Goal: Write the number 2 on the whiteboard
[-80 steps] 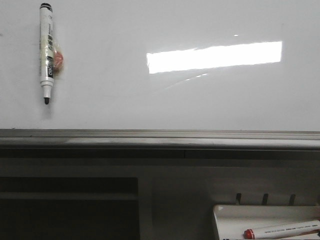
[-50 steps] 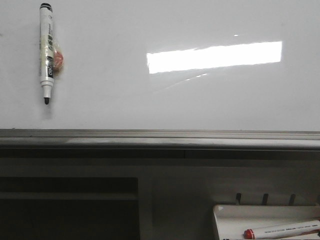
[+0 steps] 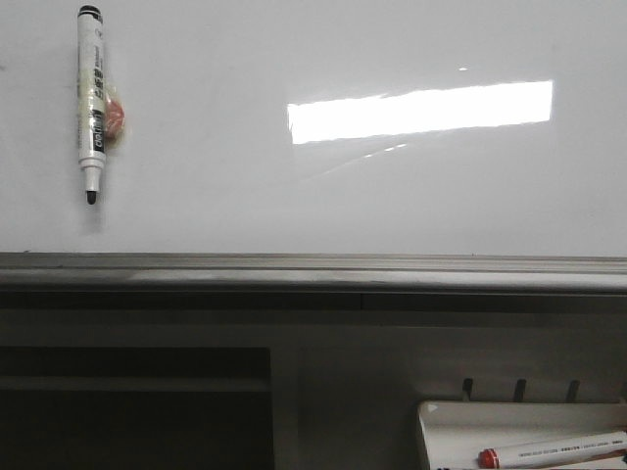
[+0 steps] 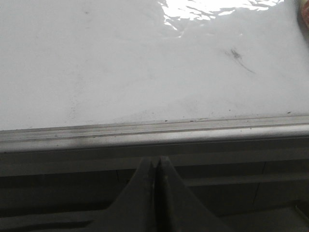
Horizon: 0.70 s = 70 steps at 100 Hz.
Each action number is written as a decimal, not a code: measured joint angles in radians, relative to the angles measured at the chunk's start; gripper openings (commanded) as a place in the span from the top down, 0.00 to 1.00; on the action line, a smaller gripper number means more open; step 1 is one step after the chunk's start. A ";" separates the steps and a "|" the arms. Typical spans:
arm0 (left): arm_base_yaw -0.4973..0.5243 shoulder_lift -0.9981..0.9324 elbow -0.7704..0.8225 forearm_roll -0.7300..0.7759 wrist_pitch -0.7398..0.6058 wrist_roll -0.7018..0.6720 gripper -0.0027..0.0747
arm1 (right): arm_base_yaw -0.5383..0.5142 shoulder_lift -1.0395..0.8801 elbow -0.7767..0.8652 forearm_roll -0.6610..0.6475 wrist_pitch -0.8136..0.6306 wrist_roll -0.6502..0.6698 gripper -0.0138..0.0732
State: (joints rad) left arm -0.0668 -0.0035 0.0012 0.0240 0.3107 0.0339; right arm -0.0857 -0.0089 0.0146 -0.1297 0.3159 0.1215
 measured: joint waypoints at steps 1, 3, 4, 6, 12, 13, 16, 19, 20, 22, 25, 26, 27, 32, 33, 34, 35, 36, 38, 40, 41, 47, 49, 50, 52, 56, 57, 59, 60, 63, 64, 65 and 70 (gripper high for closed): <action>0.000 0.000 0.000 0.000 -0.003 0.000 0.99 | 0.000 0.000 0.000 0.000 0.000 0.000 0.91; 0.000 0.000 0.000 -0.009 -0.015 0.000 0.99 | 0.000 0.000 0.000 0.000 0.000 0.000 0.91; 0.000 0.000 0.000 -0.014 -0.020 0.000 0.99 | 0.000 0.000 0.000 0.000 0.000 0.000 0.91; 0.000 0.000 0.000 -0.024 -0.039 0.000 0.99 | 0.000 0.000 0.000 0.000 0.000 0.000 0.91; 0.000 0.000 0.000 -0.049 -0.114 0.000 0.99 | 0.000 0.000 0.000 0.000 -0.002 0.000 0.91; 0.000 0.000 0.000 -0.056 -0.124 0.000 0.99 | 0.000 0.000 0.000 0.000 -0.006 0.000 0.91; 0.000 0.000 0.000 -0.064 -0.170 0.000 0.99 | 0.000 0.000 0.000 0.000 -0.017 0.000 0.91; 0.000 0.000 0.000 -0.071 -0.204 0.000 0.99 | 0.000 0.000 0.000 0.000 -0.033 0.000 0.91; 0.000 0.000 0.000 -0.074 -0.213 0.000 0.99 | 0.000 0.000 0.000 0.000 -0.042 0.000 0.91; 0.000 0.000 0.000 -0.076 -0.236 0.000 0.99 | 0.000 0.000 0.000 0.000 -0.062 0.000 0.91; 0.000 0.000 0.000 -0.078 -0.264 0.000 0.99 | 0.000 0.000 0.000 0.000 -0.095 0.000 0.91; 0.000 0.000 0.000 -0.079 -0.276 0.000 0.99 | 0.000 0.000 0.000 0.000 -0.104 0.000 0.91; 0.000 0.000 0.000 -0.081 -0.281 0.000 0.99 | 0.000 0.000 0.000 0.000 -0.123 0.000 0.91; 0.000 0.000 0.000 -0.081 -0.311 0.000 0.99 | 0.000 0.000 0.000 0.000 -0.188 0.000 0.91; 0.000 0.000 0.000 -0.083 -0.311 0.000 0.99 | 0.000 0.000 0.000 0.000 -0.197 0.000 0.91; 0.000 0.000 0.000 -0.083 -0.318 0.000 0.99 | 0.000 0.000 0.000 0.000 -0.216 0.000 0.91; 0.000 0.000 0.000 -0.083 -0.323 0.000 0.99 | 0.000 0.000 0.000 0.000 -0.224 0.000 0.91; 0.000 0.000 0.000 -0.083 -0.324 0.000 0.99 | 0.000 0.000 0.000 0.000 -0.240 0.000 0.91; 0.000 0.000 0.000 -0.085 -0.330 0.000 0.99 | 0.000 0.000 0.000 0.000 -0.256 0.000 0.91; 0.000 0.000 0.000 -0.085 -0.331 0.000 0.99 | 0.000 0.000 0.000 0.000 -0.277 0.000 0.91; 0.000 0.000 0.000 -0.085 -0.330 0.000 0.99 | 0.000 0.000 0.000 0.000 -0.290 0.000 0.91; 0.000 0.000 0.000 -0.085 -0.337 0.000 0.99 | 0.000 0.000 0.000 0.000 -0.330 0.000 0.91; 0.000 0.000 0.000 -0.085 -0.340 0.000 0.99 | 0.000 0.000 0.000 0.000 -0.340 0.000 0.91; 0.000 0.000 0.000 -0.085 -0.342 0.000 0.99 | 0.000 0.000 0.000 0.000 -0.346 0.000 0.91; 0.000 0.000 0.000 -0.085 -0.342 0.000 0.99 | 0.000 0.000 0.000 0.000 -0.351 0.000 0.91; 0.000 0.000 0.000 -0.085 -0.346 0.000 0.99 | 0.000 0.000 0.000 0.000 -0.363 0.000 0.91; 0.000 0.000 0.000 -0.085 -0.346 0.000 0.99 | 0.000 0.000 0.000 0.000 -0.368 0.000 0.91; 0.000 0.000 0.000 -0.085 -0.346 0.000 0.99 | 0.000 0.000 0.000 0.000 -0.372 0.000 0.91; 0.000 0.000 0.000 -0.085 -0.346 0.000 0.99 | 0.000 0.000 0.000 0.000 -0.376 0.000 0.91; 0.000 0.000 0.000 -0.085 -0.349 0.000 0.99 | 0.000 0.000 0.000 0.000 -0.384 0.000 0.91; 0.000 0.000 0.000 -0.085 -0.349 0.000 0.99 | 0.000 0.000 0.000 0.000 -0.388 0.000 0.91; 0.000 0.000 0.000 -0.085 -0.349 0.000 0.99 | 0.000 0.000 0.000 0.000 -0.390 0.000 0.91; 0.000 0.000 0.000 -0.085 -0.349 0.000 0.99 | 0.000 0.000 0.000 0.000 -0.406 0.000 0.91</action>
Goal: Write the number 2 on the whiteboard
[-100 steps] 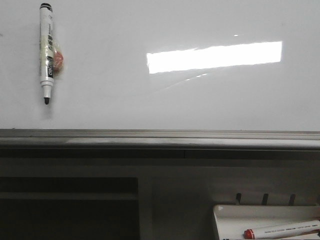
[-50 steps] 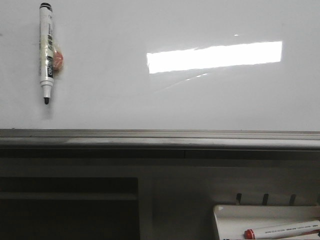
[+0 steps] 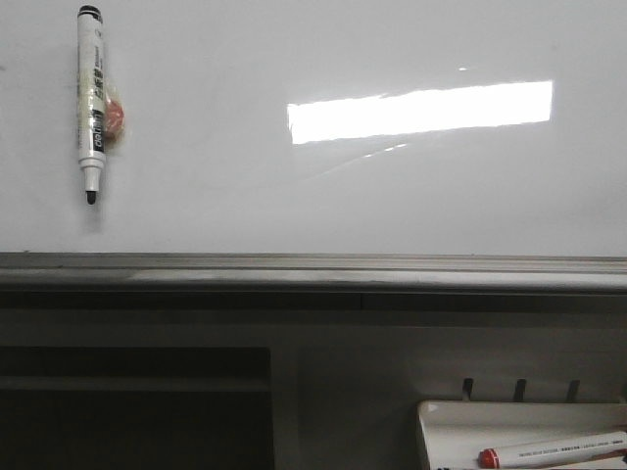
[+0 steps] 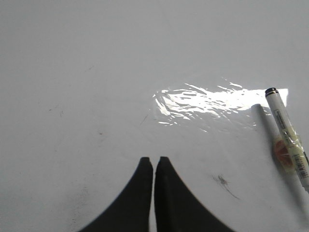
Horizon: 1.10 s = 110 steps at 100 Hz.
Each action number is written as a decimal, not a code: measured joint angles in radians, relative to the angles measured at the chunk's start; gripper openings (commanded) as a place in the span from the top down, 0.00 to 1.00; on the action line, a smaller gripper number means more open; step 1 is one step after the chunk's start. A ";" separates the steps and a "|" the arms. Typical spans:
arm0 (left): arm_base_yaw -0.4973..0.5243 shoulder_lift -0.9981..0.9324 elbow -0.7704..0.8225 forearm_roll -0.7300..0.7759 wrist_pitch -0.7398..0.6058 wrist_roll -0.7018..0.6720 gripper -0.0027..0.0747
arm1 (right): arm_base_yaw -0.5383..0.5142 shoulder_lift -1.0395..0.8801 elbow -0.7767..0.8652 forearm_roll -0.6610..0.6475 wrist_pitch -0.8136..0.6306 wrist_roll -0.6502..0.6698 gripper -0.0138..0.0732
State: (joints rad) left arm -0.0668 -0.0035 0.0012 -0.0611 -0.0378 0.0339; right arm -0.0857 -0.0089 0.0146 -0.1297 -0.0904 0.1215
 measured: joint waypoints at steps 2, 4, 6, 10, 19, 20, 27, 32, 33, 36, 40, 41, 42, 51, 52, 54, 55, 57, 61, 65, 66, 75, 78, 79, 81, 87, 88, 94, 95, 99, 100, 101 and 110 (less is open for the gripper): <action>0.000 0.000 0.000 0.000 0.000 0.000 0.99 | 0.000 0.000 0.000 0.000 -0.006 0.000 0.91; 0.000 0.000 0.000 0.000 0.000 0.000 0.99 | 0.000 0.000 0.000 0.000 -0.012 0.000 0.91; 0.000 0.000 0.000 0.000 0.000 0.000 0.99 | 0.000 0.000 0.000 0.000 -0.017 0.000 0.91; 0.000 0.000 0.000 0.000 0.000 0.000 0.99 | 0.000 0.000 0.000 0.000 -0.023 0.000 0.91; 0.000 0.000 0.000 0.000 0.000 0.000 0.99 | 0.000 0.000 0.000 0.000 -0.043 0.005 0.91; 0.000 0.000 0.000 0.000 0.000 0.000 0.99 | 0.000 0.000 0.000 0.000 -0.047 0.009 0.91; 0.000 0.000 0.000 0.000 0.000 0.000 0.99 | 0.000 0.000 0.000 0.000 -0.083 0.034 0.91; 0.000 0.000 0.000 -0.007 0.000 -0.002 0.99 | 0.000 0.000 0.000 0.000 -0.113 0.045 0.91; 0.000 0.000 0.000 -0.010 0.000 -0.002 0.99 | 0.000 0.000 0.000 0.000 -0.117 0.047 0.91; 0.000 0.000 0.000 -0.023 0.000 -0.003 0.99 | 0.000 0.000 0.000 0.000 -0.133 0.056 0.91; 0.000 0.000 0.000 -0.048 0.000 -0.003 0.99 | 0.000 0.000 0.000 0.000 -0.143 0.080 0.91; 0.000 0.000 0.000 -0.055 0.000 -0.003 0.99 | 0.000 0.000 0.000 0.000 -0.146 0.089 0.91; 0.000 0.000 -0.001 -0.058 0.000 -0.003 0.99 | 0.000 0.000 0.000 0.000 -0.148 0.094 0.91; 0.000 0.000 -0.004 -0.079 0.011 -0.004 0.99 | 0.000 0.000 0.000 0.000 -0.113 0.189 0.91; 0.000 0.000 -0.006 -0.082 0.014 -0.004 0.99 | 0.000 0.000 0.000 0.000 -0.105 0.197 0.91; 0.000 0.000 -0.012 -0.084 0.026 -0.004 0.99 | 0.000 0.000 -0.005 0.000 -0.073 0.224 0.91; 0.000 0.000 -0.014 -0.083 0.032 -0.004 0.99 | 0.000 0.000 -0.007 0.000 -0.046 0.241 0.91; 0.000 0.000 -0.023 -0.084 0.050 -0.006 0.99 | 0.000 0.000 -0.015 0.000 0.001 0.257 0.91; 0.000 0.000 -0.054 -0.084 0.097 -0.006 0.99 | 0.000 0.000 -0.046 0.002 0.084 0.295 0.91; 0.000 0.000 -0.091 -0.067 0.152 -0.006 0.99 | 0.000 0.000 -0.084 0.003 0.183 0.317 0.91; 0.000 0.002 -0.107 -0.064 0.163 -0.006 0.99 | 0.000 0.000 -0.101 0.003 0.199 0.320 0.91; 0.000 0.035 -0.222 0.006 0.284 -0.006 0.99 | 0.000 0.027 -0.228 0.009 0.374 0.338 0.91; 0.000 0.052 -0.253 0.023 0.314 -0.004 0.99 | 0.000 0.046 -0.268 0.011 0.432 0.340 0.91; 0.000 0.061 -0.261 0.029 0.325 -0.004 0.99 | 0.000 0.051 -0.277 0.011 0.444 0.340 0.91; 0.000 0.074 -0.281 0.037 0.335 -0.004 0.99 | 0.000 0.067 -0.305 0.013 0.477 0.340 0.91; 0.000 0.110 -0.329 0.048 0.362 -0.004 0.99 | 0.000 0.122 -0.382 0.023 0.565 0.334 0.91; 0.000 0.119 -0.334 0.051 0.362 -0.004 0.99 | 0.000 0.129 -0.390 0.028 0.587 0.328 0.91; 0.000 0.154 -0.368 0.061 0.370 -0.004 0.99 | 0.000 0.188 -0.454 0.056 0.674 0.287 0.91; 0.000 0.163 -0.371 0.061 0.370 -0.004 0.99 | 0.000 0.195 -0.460 0.064 0.695 0.272 0.91; 0.000 0.183 -0.388 0.061 0.373 -0.004 0.98 | 0.000 0.231 -0.493 0.095 0.750 0.225 0.91; 0.000 0.191 -0.390 0.061 0.374 -0.004 0.97 | 0.000 0.237 -0.497 0.100 0.758 0.204 0.91; 0.000 0.195 -0.394 0.061 0.374 -0.004 0.97 | 0.000 0.248 -0.505 0.106 0.766 0.193 0.91; 0.000 0.231 -0.403 0.050 0.372 0.007 0.79 | 0.000 0.302 -0.529 0.193 0.836 0.039 0.91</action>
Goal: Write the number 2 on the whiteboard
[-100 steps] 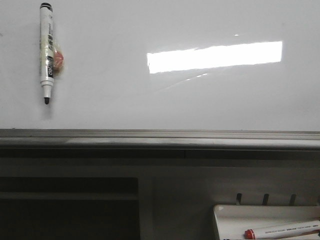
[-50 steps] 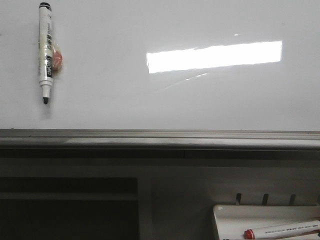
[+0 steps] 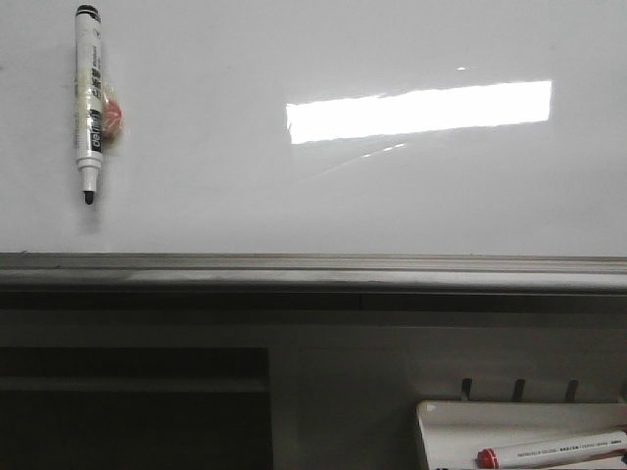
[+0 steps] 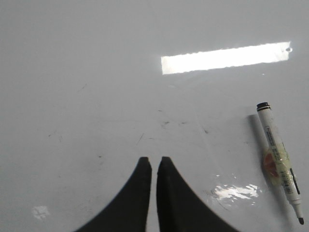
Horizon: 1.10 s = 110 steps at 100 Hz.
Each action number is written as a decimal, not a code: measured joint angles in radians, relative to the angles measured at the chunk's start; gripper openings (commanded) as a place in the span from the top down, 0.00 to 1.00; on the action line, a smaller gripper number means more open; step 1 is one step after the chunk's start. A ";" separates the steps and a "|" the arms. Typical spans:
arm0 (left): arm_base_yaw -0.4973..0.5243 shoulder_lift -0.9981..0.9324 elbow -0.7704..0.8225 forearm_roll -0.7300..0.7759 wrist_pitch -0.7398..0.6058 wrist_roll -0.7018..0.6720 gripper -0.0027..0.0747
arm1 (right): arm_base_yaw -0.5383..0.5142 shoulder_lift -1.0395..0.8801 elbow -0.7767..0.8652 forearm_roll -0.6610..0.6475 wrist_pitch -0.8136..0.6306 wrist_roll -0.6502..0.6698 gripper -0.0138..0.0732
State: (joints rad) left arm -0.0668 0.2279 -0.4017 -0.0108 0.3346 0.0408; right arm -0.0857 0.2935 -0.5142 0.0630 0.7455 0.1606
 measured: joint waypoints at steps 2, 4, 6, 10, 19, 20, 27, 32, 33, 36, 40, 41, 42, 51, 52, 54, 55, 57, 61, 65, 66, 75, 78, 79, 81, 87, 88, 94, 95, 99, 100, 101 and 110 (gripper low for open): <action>0.000 0.006 -0.002 -0.006 -0.005 0.002 0.73 | 0.000 0.009 -0.002 0.021 0.011 -0.034 0.91; 0.000 0.011 -0.002 -0.011 -0.008 0.004 0.66 | 0.000 0.014 -0.002 0.040 0.020 -0.066 0.91; 0.000 0.015 -0.002 -0.019 -0.014 0.006 0.60 | 0.000 0.019 -0.002 0.056 0.027 -0.092 0.91; 0.000 0.019 -0.002 -0.030 -0.029 0.009 0.51 | 0.005 0.027 -0.002 0.077 0.034 -0.123 0.91; 0.000 0.028 0.003 -0.046 -0.092 0.009 0.40 | 0.028 0.029 0.011 0.095 0.034 -0.161 0.91; 0.000 0.030 0.002 -0.048 -0.099 0.009 0.40 | 0.031 0.029 0.011 0.096 0.034 -0.161 0.91; 0.000 0.044 0.014 -0.064 -0.162 0.009 0.41 | 0.063 0.029 0.031 0.098 0.034 -0.171 0.91; 0.000 0.054 0.019 -0.069 -0.182 0.009 0.41 | 0.091 0.030 0.041 0.101 0.034 -0.173 0.91; 0.000 0.054 0.019 -0.069 -0.187 0.009 0.41 | 0.099 0.030 0.043 0.103 0.034 -0.176 0.91; -0.005 0.059 0.019 -0.069 -0.194 0.011 0.41 | 0.116 0.030 0.045 0.105 0.036 -0.176 0.91; -0.020 0.066 0.020 -0.069 -0.199 0.016 0.41 | 0.140 0.030 0.045 0.107 0.038 -0.177 0.91; -0.024 0.069 0.020 -0.070 -0.202 0.018 0.41 | 0.144 0.030 0.045 0.109 0.038 -0.177 0.91; -0.031 0.071 0.020 -0.070 -0.201 0.019 0.41 | 0.152 0.030 0.047 0.109 0.038 -0.177 0.91; -0.093 0.086 0.020 -0.073 -0.201 0.027 0.41 | 0.197 0.030 0.047 0.122 0.036 -0.180 0.91; -0.106 0.088 0.020 -0.075 -0.201 0.027 0.41 | 0.200 0.030 0.047 0.124 0.033 -0.180 0.91; -0.127 0.092 0.020 -0.079 -0.201 0.029 0.41 | 0.210 0.030 0.049 0.127 0.031 -0.180 0.91; -0.134 0.096 0.020 -0.084 -0.201 0.029 0.41 | 0.212 0.030 0.049 0.127 0.027 -0.183 0.91; -0.156 0.098 0.020 -0.088 -0.201 0.031 0.41 | 0.221 0.030 0.049 0.127 0.020 -0.185 0.91; -0.201 0.111 0.023 -0.102 -0.202 0.033 0.41 | 0.236 0.030 0.052 0.129 0.008 -0.195 0.91; -0.239 0.128 0.023 -0.118 -0.204 0.033 0.41 | 0.249 0.030 0.052 0.129 -0.005 -0.207 0.91; -0.254 0.131 0.023 -0.121 -0.204 0.033 0.41 | 0.251 0.030 0.052 0.129 -0.009 -0.209 0.91; -0.345 0.178 0.023 -0.151 -0.213 0.033 0.41 | 0.268 0.030 0.052 0.133 -0.031 -0.221 0.91; -0.370 0.195 0.023 -0.162 -0.221 0.033 0.42 | 0.269 0.030 0.052 0.138 -0.039 -0.222 0.91; -0.376 0.204 0.023 -0.164 -0.226 0.033 0.42 | 0.270 0.030 0.052 0.137 -0.042 -0.222 0.91; -0.394 0.219 0.023 -0.167 -0.232 0.033 0.42 | 0.270 0.030 0.052 0.140 -0.048 -0.223 0.91; -0.439 0.261 0.023 -0.176 -0.265 0.033 0.42 | 0.274 0.030 0.052 0.144 -0.059 -0.225 0.91; -0.444 0.272 0.023 -0.177 -0.270 0.033 0.42 | 0.274 0.030 0.052 0.144 -0.061 -0.225 0.91; -0.479 0.318 0.023 -0.181 -0.308 0.033 0.42 | 0.274 0.030 0.052 0.148 -0.065 -0.225 0.91; -0.482 0.330 0.023 -0.180 -0.312 0.033 0.42 | 0.274 0.030 0.052 0.148 -0.067 -0.225 0.91; -0.498 0.362 0.023 -0.181 -0.335 0.033 0.42 | 0.274 0.030 0.052 0.148 -0.066 -0.225 0.91; -0.500 0.375 0.023 -0.181 -0.342 0.033 0.43 | 0.274 0.030 0.052 0.148 -0.066 -0.225 0.91; -0.504 0.381 0.023 -0.181 -0.347 0.033 0.43 | 0.274 0.030 0.052 0.148 -0.066 -0.225 0.91; -0.519 0.471 0.023 -0.181 -0.394 0.033 0.43 | 0.274 0.030 0.052 0.150 -0.068 -0.227 0.91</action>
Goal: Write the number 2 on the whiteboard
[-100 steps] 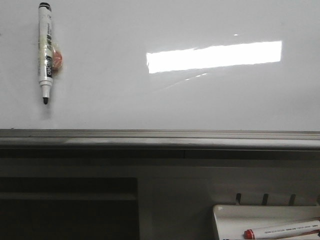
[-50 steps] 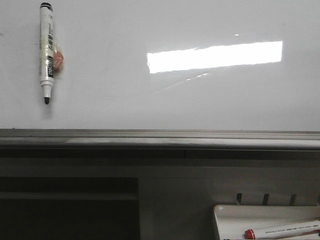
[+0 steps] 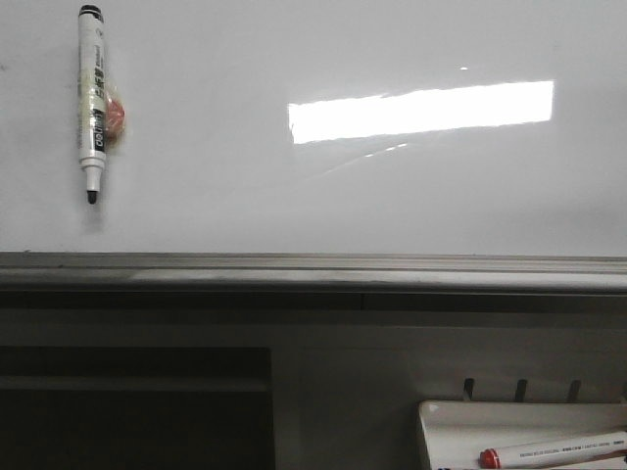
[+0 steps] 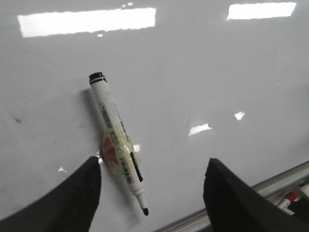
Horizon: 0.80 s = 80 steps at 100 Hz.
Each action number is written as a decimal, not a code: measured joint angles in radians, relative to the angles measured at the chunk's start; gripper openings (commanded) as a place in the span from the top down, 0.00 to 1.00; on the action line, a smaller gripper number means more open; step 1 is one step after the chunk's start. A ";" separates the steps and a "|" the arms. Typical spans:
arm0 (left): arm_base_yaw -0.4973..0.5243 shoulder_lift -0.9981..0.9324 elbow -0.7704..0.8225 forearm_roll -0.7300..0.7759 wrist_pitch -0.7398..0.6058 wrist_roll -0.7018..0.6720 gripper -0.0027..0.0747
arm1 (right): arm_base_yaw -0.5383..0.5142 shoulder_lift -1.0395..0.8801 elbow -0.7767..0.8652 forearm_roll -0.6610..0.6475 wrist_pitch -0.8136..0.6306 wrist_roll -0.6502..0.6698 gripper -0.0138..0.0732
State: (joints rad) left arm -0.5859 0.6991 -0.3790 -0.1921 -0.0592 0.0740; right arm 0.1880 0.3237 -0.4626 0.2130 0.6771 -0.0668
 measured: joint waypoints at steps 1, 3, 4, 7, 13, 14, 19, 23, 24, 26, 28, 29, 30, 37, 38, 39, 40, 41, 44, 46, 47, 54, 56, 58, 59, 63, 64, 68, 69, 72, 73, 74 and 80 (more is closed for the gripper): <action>0.000 0.014 0.000 0.000 -0.004 0.000 0.44 | 0.000 0.000 0.000 0.000 0.000 0.000 0.91; -0.002 0.028 0.000 -0.002 -0.018 0.000 0.44 | 0.000 0.000 0.000 0.000 -0.003 -0.002 0.91; -0.005 0.042 0.000 -0.002 -0.029 0.000 0.44 | 0.000 0.000 0.000 0.000 -0.003 -0.002 0.91; -0.009 0.070 0.000 -0.006 -0.049 0.000 0.45 | 0.000 0.000 0.000 0.000 -0.007 -0.002 0.91; -0.022 0.131 0.000 -0.033 -0.095 0.000 0.45 | 0.000 0.000 0.000 0.000 -0.016 -0.002 0.91; -0.027 0.138 0.000 -0.036 -0.107 0.000 0.45 | 0.000 0.000 0.000 0.000 -0.018 -0.002 0.91; -0.047 0.183 0.000 -0.066 -0.144 0.000 0.45 | 0.000 0.000 0.000 0.000 -0.025 -0.002 0.91; -0.067 0.220 0.000 -0.090 -0.174 0.000 0.45 | 0.000 0.000 0.000 0.000 -0.028 -0.002 0.91; -0.070 0.226 0.000 -0.097 -0.179 0.000 0.45 | 0.000 0.000 0.000 0.000 -0.028 -0.002 0.91; -0.081 0.243 0.000 -0.103 -0.194 0.000 0.45 | 0.000 0.000 0.000 0.000 -0.028 -0.002 0.91; -0.091 0.260 0.000 -0.113 -0.210 0.000 0.45 | 0.000 0.000 0.000 0.000 -0.028 -0.002 0.91; -0.095 0.271 0.000 -0.119 -0.214 0.000 0.45 | 0.000 0.000 0.000 0.000 -0.028 -0.002 0.91; -0.101 0.276 0.000 -0.122 -0.224 0.000 0.45 | 0.000 0.000 0.000 0.000 -0.028 -0.002 0.91; -0.128 0.325 0.000 -0.156 -0.266 0.000 0.45 | 0.000 0.000 0.000 0.000 -0.029 -0.002 0.91; -0.129 0.329 0.000 -0.163 -0.270 0.000 0.45 | 0.000 0.000 0.000 0.000 -0.029 -0.002 0.91; -0.130 0.338 0.000 -0.167 -0.277 0.000 0.45 | 0.000 0.000 0.000 0.000 -0.029 -0.002 0.91; -0.134 0.342 0.000 -0.171 -0.280 0.000 0.45 | 0.000 0.000 0.000 0.000 -0.031 -0.002 0.91; -0.136 0.350 0.000 -0.179 -0.283 0.000 0.45 | 0.000 0.000 0.000 0.000 -0.031 -0.002 0.91; -0.140 0.366 0.000 -0.196 -0.298 0.000 0.45 | 0.000 0.000 0.000 0.000 -0.031 -0.002 0.91; -0.141 0.377 0.000 -0.207 -0.305 0.000 0.45 | 0.000 0.000 0.000 0.000 -0.033 -0.002 0.91; -0.141 0.380 0.000 -0.214 -0.307 0.000 0.45 | 0.000 0.000 0.000 0.000 -0.033 -0.002 0.91; -0.143 0.408 0.000 -0.242 -0.327 0.000 0.45 | 0.000 0.000 0.000 0.000 -0.036 -0.002 0.91; -0.143 0.415 0.000 -0.247 -0.336 0.000 0.45 | 0.000 0.000 0.000 0.000 -0.036 -0.002 0.91; -0.143 0.421 0.000 -0.255 -0.345 0.000 0.45 | 0.000 0.000 0.000 0.000 -0.038 -0.002 0.91; -0.143 0.422 0.000 -0.259 -0.347 0.000 0.45 | 0.000 0.000 0.000 0.000 -0.038 -0.002 0.91; -0.143 0.430 0.000 -0.271 -0.362 0.000 0.45 | 0.000 0.000 0.000 0.000 -0.039 -0.002 0.91; -0.143 0.433 0.000 -0.276 -0.364 0.000 0.45 | 0.000 0.000 0.000 0.000 -0.039 -0.002 0.91; -0.143 0.437 0.000 -0.286 -0.379 0.000 0.45 | 0.000 0.000 0.000 0.000 -0.042 -0.002 0.91; -0.143 0.440 0.000 -0.288 -0.379 0.000 0.45 | 0.000 0.000 0.000 0.000 -0.042 -0.002 0.91; -0.143 0.445 0.000 -0.292 -0.389 0.000 0.45 | 0.000 0.000 0.000 0.000 -0.044 -0.002 0.91; -0.143 0.448 0.000 -0.292 -0.389 0.000 0.45 | 0.000 0.000 0.000 0.000 -0.044 -0.002 0.91; -0.143 0.452 0.000 -0.295 -0.391 0.000 0.45 | 0.000 0.000 0.000 0.000 -0.046 -0.002 0.91; -0.143 0.465 -0.004 -0.299 -0.393 0.000 0.45 | 0.000 0.000 0.000 0.000 -0.049 -0.002 0.91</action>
State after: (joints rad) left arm -0.7289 1.1645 -0.3830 -0.4913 -0.4523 0.0740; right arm 0.1880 0.3237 -0.4626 0.2130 0.6283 -0.0685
